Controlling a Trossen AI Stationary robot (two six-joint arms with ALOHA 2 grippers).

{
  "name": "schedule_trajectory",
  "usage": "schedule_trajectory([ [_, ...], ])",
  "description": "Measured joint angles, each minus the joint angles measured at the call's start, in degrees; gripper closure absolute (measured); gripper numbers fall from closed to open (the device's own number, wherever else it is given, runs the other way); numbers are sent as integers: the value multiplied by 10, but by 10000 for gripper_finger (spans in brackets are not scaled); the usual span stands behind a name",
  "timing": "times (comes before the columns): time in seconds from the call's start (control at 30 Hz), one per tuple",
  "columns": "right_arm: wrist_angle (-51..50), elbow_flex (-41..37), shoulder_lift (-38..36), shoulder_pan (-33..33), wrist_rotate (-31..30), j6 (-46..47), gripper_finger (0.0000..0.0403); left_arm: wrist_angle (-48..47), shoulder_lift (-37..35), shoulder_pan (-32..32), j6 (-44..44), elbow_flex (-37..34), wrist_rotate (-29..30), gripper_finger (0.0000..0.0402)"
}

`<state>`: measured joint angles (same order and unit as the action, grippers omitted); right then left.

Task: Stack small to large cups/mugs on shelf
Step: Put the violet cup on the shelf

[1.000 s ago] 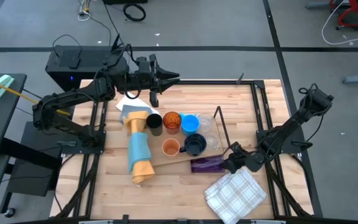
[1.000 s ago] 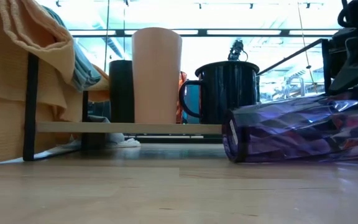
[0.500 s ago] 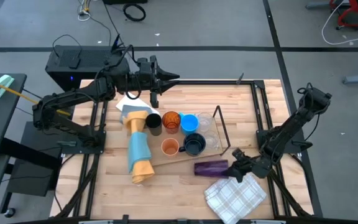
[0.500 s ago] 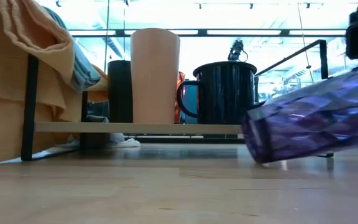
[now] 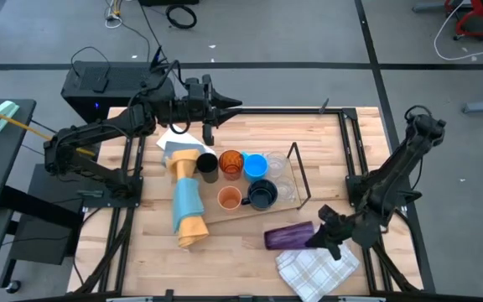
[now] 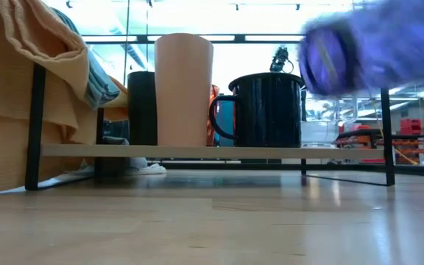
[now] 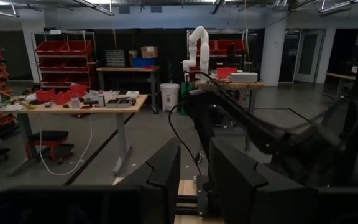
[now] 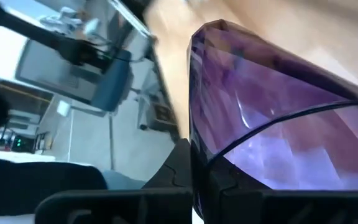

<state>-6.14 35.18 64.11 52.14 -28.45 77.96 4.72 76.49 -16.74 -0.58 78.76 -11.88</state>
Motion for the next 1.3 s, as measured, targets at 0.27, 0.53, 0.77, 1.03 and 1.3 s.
schedule_trajectory([
  [0.27,-161,196,-52,-49,0,-238,398,9,0,0,-1,0,0,302],
  [0.53,-390,455,17,-140,20,-680,398,10,0,0,-3,0,-5,303],
  [0.77,-599,690,156,-239,31,-850,398,10,-1,0,-37,0,-41,303],
  [1.03,-737,960,307,-282,78,-1066,398,12,-27,6,-62,1,-93,306],
  [1.3,-757,991,372,-335,102,-1206,398,7,-104,7,-52,1,-95,306],
])
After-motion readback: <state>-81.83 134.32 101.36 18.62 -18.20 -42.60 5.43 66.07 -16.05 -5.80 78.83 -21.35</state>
